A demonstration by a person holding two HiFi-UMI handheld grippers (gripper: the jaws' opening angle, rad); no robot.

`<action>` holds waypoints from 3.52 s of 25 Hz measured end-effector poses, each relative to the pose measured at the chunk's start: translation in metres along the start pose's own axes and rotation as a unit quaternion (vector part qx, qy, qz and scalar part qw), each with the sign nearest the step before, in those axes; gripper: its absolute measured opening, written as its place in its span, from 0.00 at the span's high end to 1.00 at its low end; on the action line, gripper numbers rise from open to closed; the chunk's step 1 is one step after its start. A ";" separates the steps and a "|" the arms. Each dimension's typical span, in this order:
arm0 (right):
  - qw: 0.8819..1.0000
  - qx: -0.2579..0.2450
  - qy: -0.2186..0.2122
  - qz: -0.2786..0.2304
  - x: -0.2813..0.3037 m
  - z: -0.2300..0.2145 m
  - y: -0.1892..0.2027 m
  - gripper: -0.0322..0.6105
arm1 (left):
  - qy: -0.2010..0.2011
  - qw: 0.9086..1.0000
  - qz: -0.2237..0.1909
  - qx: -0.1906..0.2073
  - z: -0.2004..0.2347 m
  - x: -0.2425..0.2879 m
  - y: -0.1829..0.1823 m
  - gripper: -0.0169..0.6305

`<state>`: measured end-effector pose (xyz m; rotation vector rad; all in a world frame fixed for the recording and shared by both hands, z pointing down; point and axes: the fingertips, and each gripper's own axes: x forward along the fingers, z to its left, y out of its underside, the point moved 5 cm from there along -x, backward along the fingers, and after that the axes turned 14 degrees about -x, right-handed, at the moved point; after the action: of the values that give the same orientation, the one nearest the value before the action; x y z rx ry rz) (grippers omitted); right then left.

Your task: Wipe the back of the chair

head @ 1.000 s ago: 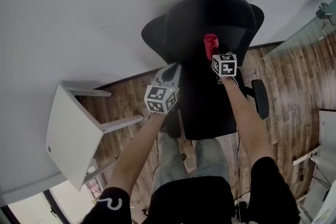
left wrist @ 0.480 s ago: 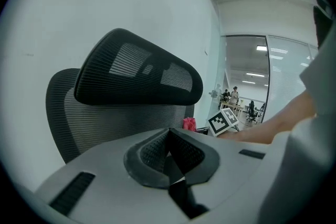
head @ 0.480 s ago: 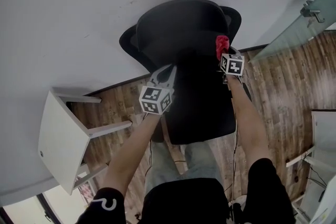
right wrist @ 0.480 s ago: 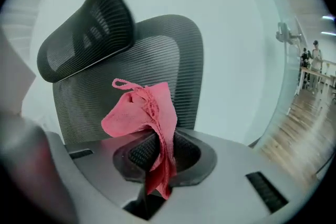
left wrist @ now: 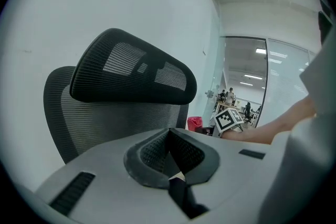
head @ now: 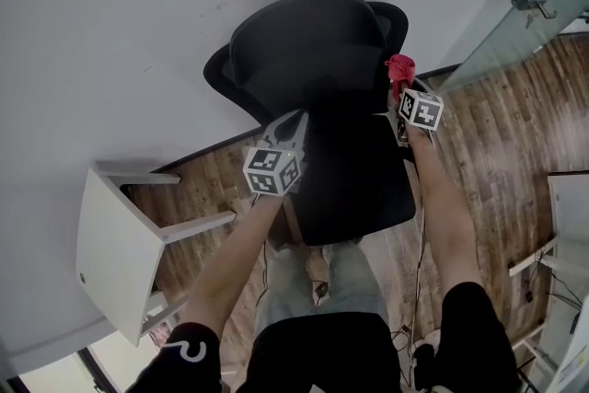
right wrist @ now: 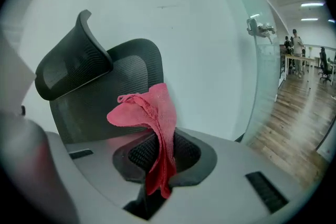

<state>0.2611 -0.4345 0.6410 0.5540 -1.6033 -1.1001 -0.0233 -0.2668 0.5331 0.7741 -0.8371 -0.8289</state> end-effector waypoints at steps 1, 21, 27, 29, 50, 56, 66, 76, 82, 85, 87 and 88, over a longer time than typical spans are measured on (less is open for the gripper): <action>1.000 0.007 -0.004 -0.006 -0.005 0.004 0.001 0.84 | 0.002 1.000 -0.001 -0.001 0.001 -0.002 -0.001 0.94; 0.996 -0.007 -0.073 -0.049 -0.044 0.262 0.008 0.86 | 0.024 1.000 -0.012 0.014 0.103 -0.144 0.004 0.94; 0.989 -0.033 -0.132 -0.061 -0.028 0.348 0.008 0.86 | -0.001 1.000 -0.020 0.009 0.139 -0.187 0.028 0.94; 0.986 -0.043 -0.149 -0.065 -0.019 0.366 0.009 0.86 | -0.014 1.000 -0.022 0.013 0.153 -0.193 0.033 0.94; 0.970 -0.109 -0.209 -0.053 0.038 0.386 0.044 0.85 | -0.046 0.997 -0.068 -0.005 0.157 -0.179 0.073 0.94; 0.974 -0.101 -0.196 -0.055 0.038 0.338 0.035 0.85 | -0.047 0.997 -0.058 -0.001 0.130 -0.154 0.075 0.94; 0.982 -0.083 -0.160 -0.052 0.040 0.222 0.024 0.85 | -0.030 0.997 -0.069 -0.002 0.069 -0.092 0.069 0.94; 0.994 -0.052 -0.091 -0.043 0.037 0.085 0.028 0.85 | -0.020 0.998 -0.060 0.001 0.027 -0.035 0.067 0.94; 0.995 -0.062 -0.056 -0.049 0.031 0.030 0.039 0.85 | -0.014 0.998 -0.055 -0.010 0.015 -0.010 0.069 0.94; 0.997 -0.049 -0.040 -0.048 0.026 0.010 0.043 0.85 | -0.006 0.999 -0.047 -0.007 0.008 -0.004 0.072 0.94; 0.998 -0.034 -0.034 -0.047 0.022 0.004 0.044 0.85 | -0.002 0.999 -0.044 -0.005 0.007 -0.003 0.073 0.94; 0.998 -0.028 -0.034 -0.046 0.020 0.004 0.045 0.85 | -0.001 0.999 -0.043 -0.005 0.009 -0.003 0.074 0.94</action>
<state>0.2589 -0.4278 0.6895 0.5634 -1.6146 -1.2411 -0.0097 -0.2324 0.5973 0.8049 -0.8051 -0.9107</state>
